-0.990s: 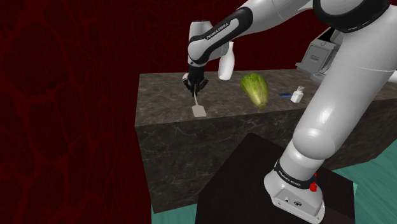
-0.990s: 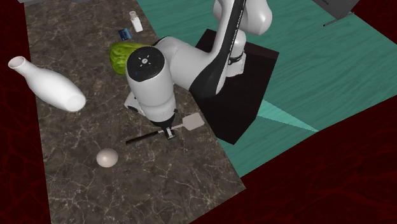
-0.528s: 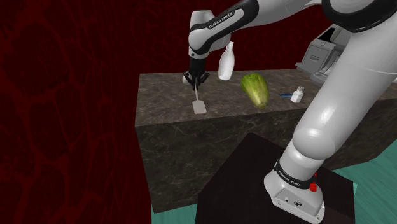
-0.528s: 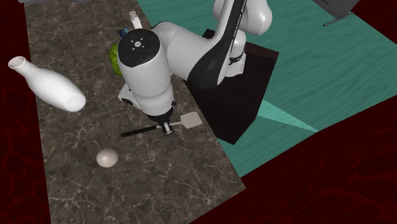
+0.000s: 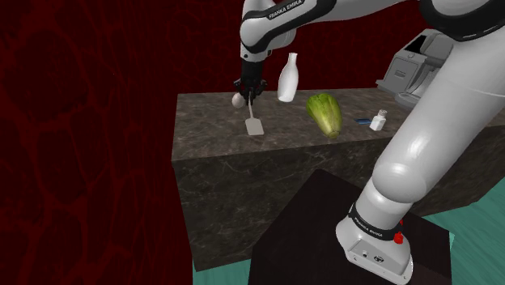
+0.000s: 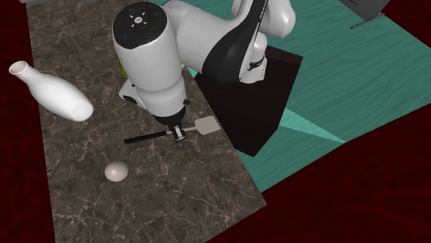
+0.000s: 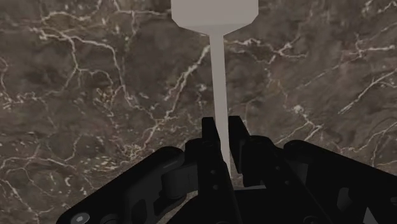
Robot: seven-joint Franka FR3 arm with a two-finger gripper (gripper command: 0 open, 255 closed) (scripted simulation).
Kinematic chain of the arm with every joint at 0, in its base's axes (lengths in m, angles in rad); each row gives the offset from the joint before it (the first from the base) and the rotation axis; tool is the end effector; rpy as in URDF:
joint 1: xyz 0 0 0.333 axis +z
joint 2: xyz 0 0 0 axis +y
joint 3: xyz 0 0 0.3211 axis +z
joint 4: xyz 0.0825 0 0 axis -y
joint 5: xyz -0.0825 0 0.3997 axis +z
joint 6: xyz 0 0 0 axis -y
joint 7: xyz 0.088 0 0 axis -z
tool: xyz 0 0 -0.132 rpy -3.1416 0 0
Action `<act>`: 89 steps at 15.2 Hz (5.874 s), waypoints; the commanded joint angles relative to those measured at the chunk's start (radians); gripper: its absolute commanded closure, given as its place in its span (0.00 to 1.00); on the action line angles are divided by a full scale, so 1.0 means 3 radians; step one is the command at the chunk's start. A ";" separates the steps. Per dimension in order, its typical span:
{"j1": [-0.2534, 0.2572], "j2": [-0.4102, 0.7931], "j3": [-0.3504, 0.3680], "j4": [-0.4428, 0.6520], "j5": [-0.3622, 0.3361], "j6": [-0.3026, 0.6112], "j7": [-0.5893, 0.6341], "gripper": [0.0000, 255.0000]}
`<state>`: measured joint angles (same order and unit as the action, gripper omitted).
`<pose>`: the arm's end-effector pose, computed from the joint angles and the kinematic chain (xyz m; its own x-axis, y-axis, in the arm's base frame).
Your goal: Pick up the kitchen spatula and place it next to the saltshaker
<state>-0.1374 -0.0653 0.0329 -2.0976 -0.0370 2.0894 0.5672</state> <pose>0.5481 -0.0600 0.4280 0.7917 -0.6073 0.0668 -0.6086 -0.7935 -0.0007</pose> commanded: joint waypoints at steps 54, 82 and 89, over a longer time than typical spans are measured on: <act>-0.1820 0.1264 -0.1918 0.1904 0.0799 -0.0800 -0.3877 1.00; -0.2165 0.1963 -0.1830 0.1796 0.1208 -0.0102 -0.4328 1.00; -0.2178 0.2051 -0.1796 0.1696 0.1266 0.0075 -0.4370 1.00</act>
<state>-0.7905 0.5472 -0.5069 -1.5892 0.3414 2.1093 -0.7436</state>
